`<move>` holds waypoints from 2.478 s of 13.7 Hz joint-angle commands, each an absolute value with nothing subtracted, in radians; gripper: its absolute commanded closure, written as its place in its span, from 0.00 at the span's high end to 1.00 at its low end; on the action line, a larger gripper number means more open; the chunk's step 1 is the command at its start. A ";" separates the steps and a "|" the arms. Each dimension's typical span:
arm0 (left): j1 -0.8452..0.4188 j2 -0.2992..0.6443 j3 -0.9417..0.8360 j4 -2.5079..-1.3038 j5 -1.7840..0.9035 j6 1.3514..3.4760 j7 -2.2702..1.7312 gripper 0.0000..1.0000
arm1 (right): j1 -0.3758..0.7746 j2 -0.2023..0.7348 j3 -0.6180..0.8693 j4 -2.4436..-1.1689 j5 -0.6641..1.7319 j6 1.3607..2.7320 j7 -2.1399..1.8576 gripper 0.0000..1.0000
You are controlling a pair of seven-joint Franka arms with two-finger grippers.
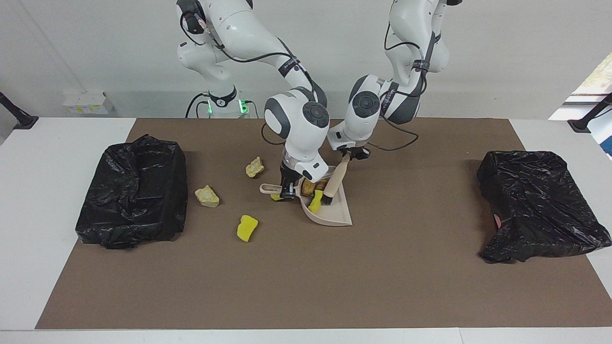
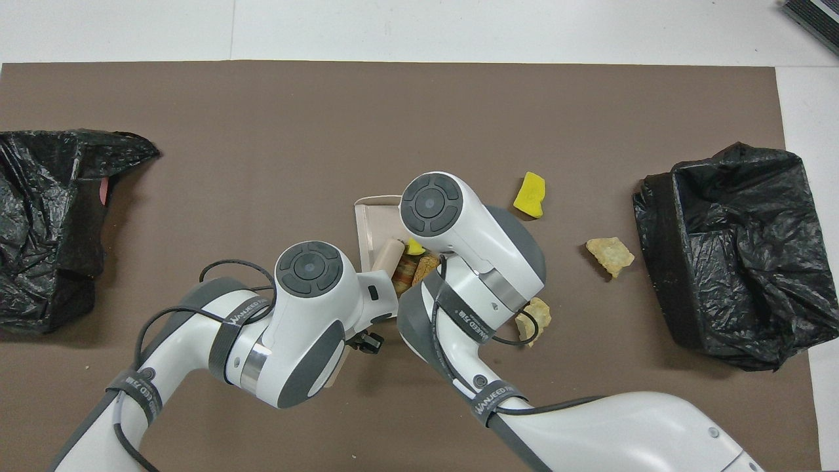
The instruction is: Sweep and dump trash in bin
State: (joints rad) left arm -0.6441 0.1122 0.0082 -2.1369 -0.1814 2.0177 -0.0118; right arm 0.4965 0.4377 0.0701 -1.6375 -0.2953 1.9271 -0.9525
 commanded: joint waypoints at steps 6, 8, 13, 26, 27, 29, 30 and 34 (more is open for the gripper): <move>-0.546 0.051 0.031 -2.125 -0.279 1.879 -0.134 0.00 | 0.469 0.431 0.077 -1.618 -0.252 1.991 -0.902 0.00; -0.583 0.034 0.020 -2.131 -0.256 1.868 -0.315 0.00 | 0.425 0.417 0.078 -1.617 -0.230 2.002 -0.911 0.00; -0.718 -0.046 0.015 -2.213 -0.212 1.880 -0.590 0.00 | 0.278 0.315 0.078 -1.640 -0.151 1.976 -1.148 0.00; -0.894 -0.081 0.009 -2.431 -0.340 2.203 -0.744 0.00 | -0.204 0.216 0.077 -1.661 -0.124 1.957 -1.609 0.00; -0.893 -0.081 0.011 -2.431 -0.342 2.200 -0.745 0.43 | -0.244 0.207 0.077 -1.661 -0.124 1.956 -1.653 0.00; -0.885 -0.081 0.014 -2.418 -0.342 2.186 -0.750 1.00 | -0.339 0.198 0.074 -1.663 -0.126 1.956 -1.760 0.00; -0.861 -0.087 0.020 -2.410 -0.342 2.177 -0.753 1.00 | -0.382 0.193 0.072 -1.664 -0.139 1.962 -1.794 0.00; -0.683 -0.086 0.023 -2.289 -0.325 1.981 -0.741 1.00 | -0.460 0.181 0.069 -1.675 -0.268 1.974 -1.888 0.00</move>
State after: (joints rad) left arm -0.7663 -0.0711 0.0230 -2.3393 -0.3267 2.0560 -0.7474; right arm -0.4505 0.2159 0.0571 -1.6360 -0.1984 1.9638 -1.8679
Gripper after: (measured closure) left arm 0.000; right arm 0.683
